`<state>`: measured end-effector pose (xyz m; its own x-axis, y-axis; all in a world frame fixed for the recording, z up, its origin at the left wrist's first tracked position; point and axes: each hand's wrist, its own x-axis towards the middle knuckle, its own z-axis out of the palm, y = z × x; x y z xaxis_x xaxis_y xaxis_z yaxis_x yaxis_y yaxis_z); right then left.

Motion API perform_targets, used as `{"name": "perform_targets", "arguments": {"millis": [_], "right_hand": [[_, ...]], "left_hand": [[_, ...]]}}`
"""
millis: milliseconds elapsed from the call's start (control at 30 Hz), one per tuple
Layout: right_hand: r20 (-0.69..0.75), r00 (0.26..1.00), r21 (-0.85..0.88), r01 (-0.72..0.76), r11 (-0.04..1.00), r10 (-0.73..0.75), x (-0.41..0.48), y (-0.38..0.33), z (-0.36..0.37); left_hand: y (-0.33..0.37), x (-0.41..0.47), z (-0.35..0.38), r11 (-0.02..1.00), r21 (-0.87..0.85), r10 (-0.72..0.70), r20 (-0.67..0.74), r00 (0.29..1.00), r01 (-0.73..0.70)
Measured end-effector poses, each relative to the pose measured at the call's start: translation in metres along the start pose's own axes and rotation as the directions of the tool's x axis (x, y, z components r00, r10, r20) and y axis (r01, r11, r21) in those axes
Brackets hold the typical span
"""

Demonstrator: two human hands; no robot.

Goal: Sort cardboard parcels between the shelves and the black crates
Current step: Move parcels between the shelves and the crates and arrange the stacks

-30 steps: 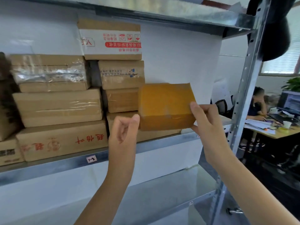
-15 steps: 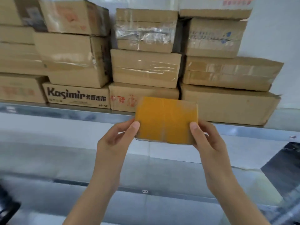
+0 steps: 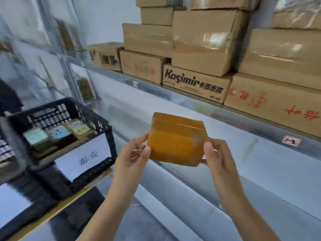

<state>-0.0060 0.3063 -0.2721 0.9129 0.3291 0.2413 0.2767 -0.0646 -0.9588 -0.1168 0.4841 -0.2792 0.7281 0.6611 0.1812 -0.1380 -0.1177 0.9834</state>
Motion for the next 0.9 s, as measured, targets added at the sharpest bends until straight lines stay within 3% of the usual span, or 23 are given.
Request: {"name": "perform_targets", "arguments": {"millis": [267,500,667,900], "right_hand": [[0.140,0.982,0.098,-0.144,0.985,0.130,0.024,0.016,0.085],[0.356,0.934,0.168,-0.105,0.980,0.039,0.037,0.027,0.139],[0.496,0.868,0.218,-0.078,0.973,-0.041,0.049,0.027,0.178],[0.564,0.815,0.262,-0.024,0.965,-0.133,0.055,0.023,0.245]], "left_hand": [[-0.021,-0.002,-0.074,0.993,0.072,-0.088,-0.147,0.985,0.099],[-0.034,0.007,-0.111,0.983,-0.097,-0.182,-0.316,0.931,0.159],[-0.032,0.023,-0.141,0.972,-0.197,-0.191,-0.344,0.919,0.128],[-0.030,0.042,-0.193,0.959,-0.254,-0.226,-0.432,0.873,0.123]]}}
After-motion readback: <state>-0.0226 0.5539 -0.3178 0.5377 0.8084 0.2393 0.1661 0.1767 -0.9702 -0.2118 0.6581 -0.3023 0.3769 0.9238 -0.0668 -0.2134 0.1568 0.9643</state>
